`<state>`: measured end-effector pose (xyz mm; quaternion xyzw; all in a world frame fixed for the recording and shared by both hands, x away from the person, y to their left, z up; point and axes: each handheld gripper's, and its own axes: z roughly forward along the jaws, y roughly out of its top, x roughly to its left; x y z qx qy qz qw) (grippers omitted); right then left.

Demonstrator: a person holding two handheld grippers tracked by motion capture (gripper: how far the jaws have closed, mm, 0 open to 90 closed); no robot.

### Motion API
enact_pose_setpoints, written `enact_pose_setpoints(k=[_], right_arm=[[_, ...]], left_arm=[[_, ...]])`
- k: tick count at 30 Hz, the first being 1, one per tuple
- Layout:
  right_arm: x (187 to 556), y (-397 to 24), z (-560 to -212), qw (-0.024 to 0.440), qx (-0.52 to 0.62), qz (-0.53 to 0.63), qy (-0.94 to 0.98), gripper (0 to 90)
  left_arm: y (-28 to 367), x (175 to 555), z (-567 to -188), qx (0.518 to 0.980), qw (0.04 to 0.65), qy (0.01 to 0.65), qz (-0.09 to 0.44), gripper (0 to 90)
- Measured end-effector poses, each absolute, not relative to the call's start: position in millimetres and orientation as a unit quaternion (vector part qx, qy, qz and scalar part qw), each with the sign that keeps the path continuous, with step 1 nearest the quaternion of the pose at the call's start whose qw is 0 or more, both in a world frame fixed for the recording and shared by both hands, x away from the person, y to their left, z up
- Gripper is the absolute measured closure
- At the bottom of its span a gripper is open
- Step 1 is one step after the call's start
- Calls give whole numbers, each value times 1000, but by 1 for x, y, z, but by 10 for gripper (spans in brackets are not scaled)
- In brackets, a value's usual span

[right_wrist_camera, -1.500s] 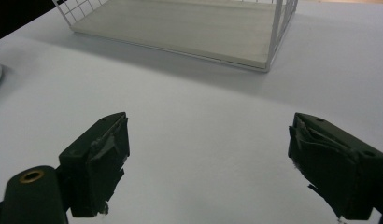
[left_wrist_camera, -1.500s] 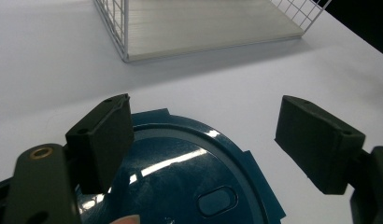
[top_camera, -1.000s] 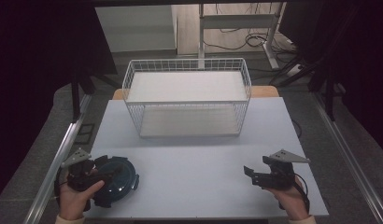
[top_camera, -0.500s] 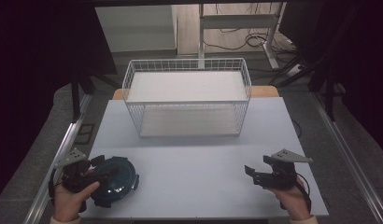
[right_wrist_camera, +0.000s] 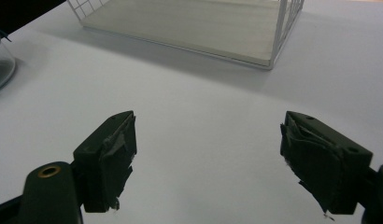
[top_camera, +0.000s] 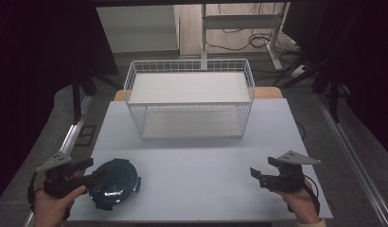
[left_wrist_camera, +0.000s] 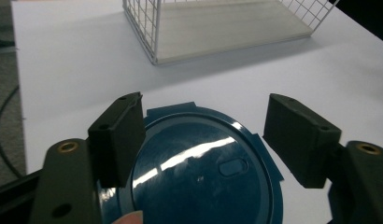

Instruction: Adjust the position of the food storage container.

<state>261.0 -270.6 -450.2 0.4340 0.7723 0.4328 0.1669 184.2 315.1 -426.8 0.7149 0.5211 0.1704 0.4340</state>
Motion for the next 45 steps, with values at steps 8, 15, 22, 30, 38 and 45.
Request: enact_pose_setpoints(k=[8, 15, 22, 30, 38, 45], right_arm=[[262, -273, -450, 170, 434, 431, 772, 182], [264, -274, -454, 169, 438, 423, 775, 179], [263, -273, -455, 168, 440, 416, 778, 177], [264, -273, -459, 166, 444, 406, 781, 177], [265, -272, -462, 164, 443, 400, 786, 177], [266, -274, -463, 166, 450, 396, 783, 178]], left_arm=[[324, 176, -428, 727, 407, 523, 180, 461], [335, 163, -437, 737, 383, 528, 177, 708], [354, 153, -458, 731, 375, 549, 153, 900], [367, 149, -492, 723, 348, 583, 129, 900], [358, 152, -503, 730, 342, 577, 127, 900], [362, 152, -505, 727, 350, 582, 106, 900]])
